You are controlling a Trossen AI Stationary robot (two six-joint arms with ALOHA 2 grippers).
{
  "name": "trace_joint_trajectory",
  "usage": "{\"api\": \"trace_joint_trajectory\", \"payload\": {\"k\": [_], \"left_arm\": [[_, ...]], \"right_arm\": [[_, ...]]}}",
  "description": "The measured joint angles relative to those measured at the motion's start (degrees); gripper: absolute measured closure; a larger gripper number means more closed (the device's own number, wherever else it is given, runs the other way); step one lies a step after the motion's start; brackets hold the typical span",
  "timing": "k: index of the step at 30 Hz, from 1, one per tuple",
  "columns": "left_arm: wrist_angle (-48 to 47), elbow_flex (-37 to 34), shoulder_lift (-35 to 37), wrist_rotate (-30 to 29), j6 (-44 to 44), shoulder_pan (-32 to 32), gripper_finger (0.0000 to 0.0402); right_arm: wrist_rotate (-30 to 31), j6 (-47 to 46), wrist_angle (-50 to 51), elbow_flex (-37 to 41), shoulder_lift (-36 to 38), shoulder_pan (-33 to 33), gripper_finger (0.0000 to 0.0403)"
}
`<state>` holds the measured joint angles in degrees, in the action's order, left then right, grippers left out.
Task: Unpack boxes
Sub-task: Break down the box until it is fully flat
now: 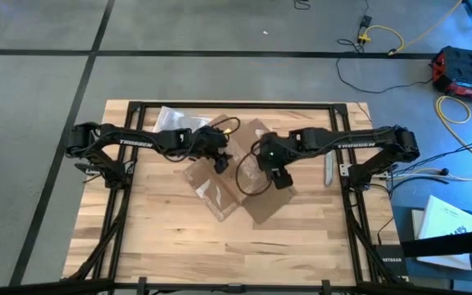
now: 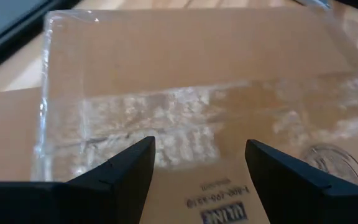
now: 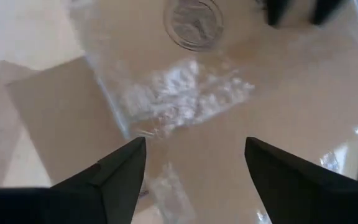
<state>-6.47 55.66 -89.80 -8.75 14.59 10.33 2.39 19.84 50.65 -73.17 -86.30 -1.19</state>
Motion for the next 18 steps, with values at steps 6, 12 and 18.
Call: {"api": "trace_joint_trajectory", "payload": {"k": [6,12,18], "left_arm": [[-3.1,0.0,0.0,-0.1,0.0,-2.8,0.0163],[-4.3,0.0,0.2,-0.2,4.0,-4.9,0.0163],[-4.5,0.0,0.3,-0.1,7.1,-6.9,0.0163]], "right_arm": [[1.0,1.6,4.3,0.0,0.2,-1.6,0.0156],[5.6,-0.3,3.2,0.0,0.2,-3.3,0.0181],[7.2,-2.0,3.2,0.0,0.6,-5.6,0.0206]]}}
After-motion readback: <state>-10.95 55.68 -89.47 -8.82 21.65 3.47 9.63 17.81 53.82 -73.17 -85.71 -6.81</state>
